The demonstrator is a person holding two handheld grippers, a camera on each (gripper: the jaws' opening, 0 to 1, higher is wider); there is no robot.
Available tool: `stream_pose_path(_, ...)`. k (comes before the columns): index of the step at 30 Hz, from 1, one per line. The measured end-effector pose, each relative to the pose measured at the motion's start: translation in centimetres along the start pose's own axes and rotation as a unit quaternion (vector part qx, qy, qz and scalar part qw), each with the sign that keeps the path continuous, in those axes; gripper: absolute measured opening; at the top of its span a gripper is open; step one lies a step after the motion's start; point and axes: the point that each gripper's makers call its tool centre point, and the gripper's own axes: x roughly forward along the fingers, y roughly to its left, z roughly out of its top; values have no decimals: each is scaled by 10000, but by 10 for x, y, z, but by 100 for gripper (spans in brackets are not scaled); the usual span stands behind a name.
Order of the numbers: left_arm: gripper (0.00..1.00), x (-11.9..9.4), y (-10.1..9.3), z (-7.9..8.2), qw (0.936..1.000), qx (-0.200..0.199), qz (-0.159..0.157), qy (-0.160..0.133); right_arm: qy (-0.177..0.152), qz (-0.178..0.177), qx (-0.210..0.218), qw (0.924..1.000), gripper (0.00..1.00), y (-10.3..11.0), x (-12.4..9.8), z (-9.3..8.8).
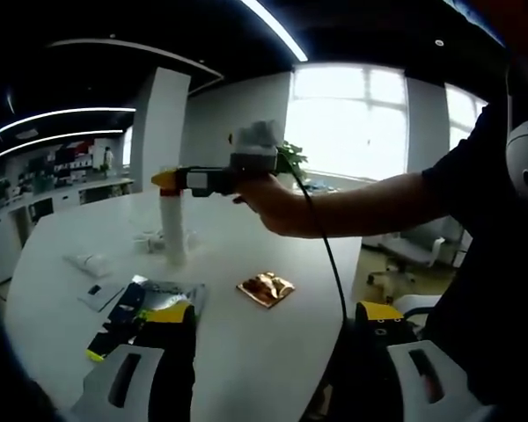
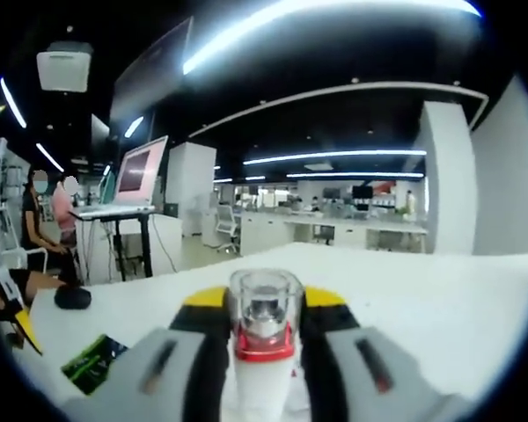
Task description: Arrange the skincare products in the storage area until every visible bottle or jar stands upright without overlapping.
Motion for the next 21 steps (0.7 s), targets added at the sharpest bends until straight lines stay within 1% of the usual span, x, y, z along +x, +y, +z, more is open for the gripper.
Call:
stream_pose_path(5, 75, -1, 1, 2, 10000, 6, 6, -41, -48, -91, -3, 9999, 28, -3, -1, 1)
stream_pose_path(13, 75, -3, 3, 1, 10000, 12, 24, -44, -24, -97, 38, 9999, 27, -2, -6, 1)
stream_pose_path(18, 75, -4, 6, 4, 9999, 24, 52, -89, 35, -141, 171, 9997, 26, -6, -12, 1)
stream_pose_path(21, 75, -4, 7, 4, 9999, 20, 62, -103, 31, -150, 234, 9996, 26, -3, -15, 1)
